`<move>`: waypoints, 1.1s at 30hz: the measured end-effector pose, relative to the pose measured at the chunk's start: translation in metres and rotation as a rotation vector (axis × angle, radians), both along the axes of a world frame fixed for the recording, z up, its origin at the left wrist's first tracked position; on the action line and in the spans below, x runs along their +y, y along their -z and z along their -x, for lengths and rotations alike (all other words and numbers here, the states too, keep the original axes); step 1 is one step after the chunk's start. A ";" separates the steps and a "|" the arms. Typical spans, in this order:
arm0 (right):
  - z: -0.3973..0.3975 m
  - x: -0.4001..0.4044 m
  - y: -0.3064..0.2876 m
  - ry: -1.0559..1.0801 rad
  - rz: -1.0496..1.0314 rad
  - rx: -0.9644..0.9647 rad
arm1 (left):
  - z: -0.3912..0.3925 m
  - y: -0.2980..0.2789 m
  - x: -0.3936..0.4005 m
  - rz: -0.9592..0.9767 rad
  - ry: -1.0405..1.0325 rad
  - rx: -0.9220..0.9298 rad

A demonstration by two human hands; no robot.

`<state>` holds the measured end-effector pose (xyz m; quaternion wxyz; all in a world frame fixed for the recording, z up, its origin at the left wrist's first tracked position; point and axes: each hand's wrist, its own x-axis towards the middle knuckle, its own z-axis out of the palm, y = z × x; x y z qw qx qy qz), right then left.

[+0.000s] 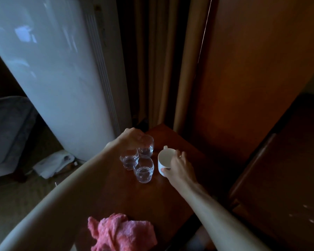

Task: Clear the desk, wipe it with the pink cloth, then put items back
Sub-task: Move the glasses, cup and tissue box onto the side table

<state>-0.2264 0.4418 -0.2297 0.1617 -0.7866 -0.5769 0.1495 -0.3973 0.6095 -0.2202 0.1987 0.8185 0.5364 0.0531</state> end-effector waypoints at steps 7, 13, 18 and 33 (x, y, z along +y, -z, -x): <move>0.007 0.023 -0.006 -0.045 -0.002 0.068 | 0.005 0.003 0.002 0.028 -0.010 -0.103; 0.012 0.035 -0.012 -0.061 0.059 0.052 | 0.008 0.003 0.009 0.013 0.060 -0.059; 0.011 0.037 -0.011 -0.110 0.096 -0.040 | 0.005 0.000 0.011 0.053 0.073 -0.018; -0.001 -0.003 -0.090 -0.131 0.109 -0.214 | -0.061 -0.100 -0.073 -0.146 0.103 0.330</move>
